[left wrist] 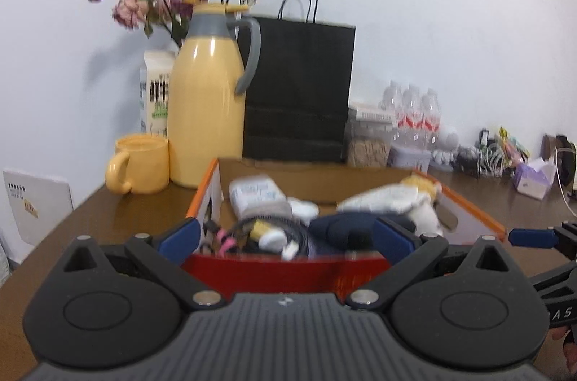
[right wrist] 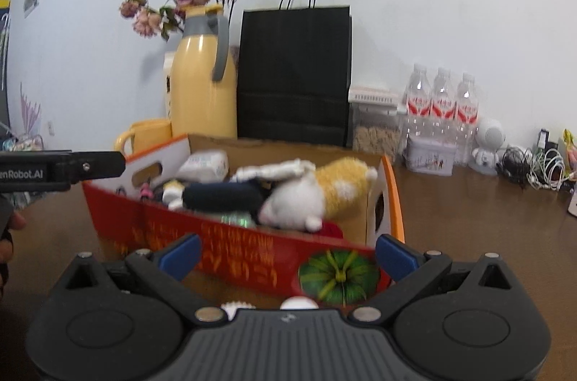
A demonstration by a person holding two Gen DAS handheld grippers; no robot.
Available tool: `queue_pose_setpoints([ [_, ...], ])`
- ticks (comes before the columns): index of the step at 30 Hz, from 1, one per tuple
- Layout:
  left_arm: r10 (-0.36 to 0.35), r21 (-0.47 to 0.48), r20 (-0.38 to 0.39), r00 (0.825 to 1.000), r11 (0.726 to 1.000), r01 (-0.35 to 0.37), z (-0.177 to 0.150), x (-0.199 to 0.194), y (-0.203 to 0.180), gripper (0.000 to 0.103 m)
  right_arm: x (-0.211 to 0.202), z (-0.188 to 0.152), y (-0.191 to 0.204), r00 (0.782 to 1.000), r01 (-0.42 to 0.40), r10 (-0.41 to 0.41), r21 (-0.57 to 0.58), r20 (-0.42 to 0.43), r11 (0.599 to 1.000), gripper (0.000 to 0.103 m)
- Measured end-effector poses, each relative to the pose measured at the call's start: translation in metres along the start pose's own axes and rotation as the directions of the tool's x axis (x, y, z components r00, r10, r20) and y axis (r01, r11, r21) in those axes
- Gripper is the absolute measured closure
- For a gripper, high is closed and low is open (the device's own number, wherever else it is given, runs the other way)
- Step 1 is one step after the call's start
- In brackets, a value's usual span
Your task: Organize objects
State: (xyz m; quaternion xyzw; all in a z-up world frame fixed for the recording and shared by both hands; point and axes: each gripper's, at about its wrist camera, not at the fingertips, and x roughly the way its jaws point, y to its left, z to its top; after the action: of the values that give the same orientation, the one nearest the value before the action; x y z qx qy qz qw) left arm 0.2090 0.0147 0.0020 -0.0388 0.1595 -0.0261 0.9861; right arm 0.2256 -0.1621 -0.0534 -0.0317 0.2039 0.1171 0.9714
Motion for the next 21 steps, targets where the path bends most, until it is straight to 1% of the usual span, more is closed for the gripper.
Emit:
queue_pose_setpoints([
  [5,0.015,-0.021,-0.069,0.997,1.0,-0.017,-0.015,0.001,0.008,0.0,-0.001,-0.014,-0.002,0.997,-0.008,0.008,0.005,-0.074,1.0,0.0],
  [13,0.036,-0.024,-0.119,0.992,0.999,-0.039,-0.026,-0.002,0.014,0.0,0.001,-0.027,-0.009,0.987,0.034,-0.034,0.0,-0.158,0.999,0.001],
  [17,0.033,-0.019,-0.123,0.992,0.999,-0.036,-0.027,-0.002,0.012,0.0,0.002,-0.029,-0.014,0.985,0.034,-0.03,0.019,-0.17,0.999,0.011],
  [19,0.036,-0.02,-0.127,0.991,0.999,-0.039,-0.027,-0.001,0.012,0.0,0.002,-0.03,-0.012,0.985,0.014,-0.011,0.016,-0.173,1.0,0.016],
  [21,0.035,-0.023,-0.129,0.991,0.999,-0.039,-0.027,0.0,0.013,0.0,0.002,-0.029,-0.01,0.985,-0.015,0.017,0.016,-0.169,1.0,0.023],
])
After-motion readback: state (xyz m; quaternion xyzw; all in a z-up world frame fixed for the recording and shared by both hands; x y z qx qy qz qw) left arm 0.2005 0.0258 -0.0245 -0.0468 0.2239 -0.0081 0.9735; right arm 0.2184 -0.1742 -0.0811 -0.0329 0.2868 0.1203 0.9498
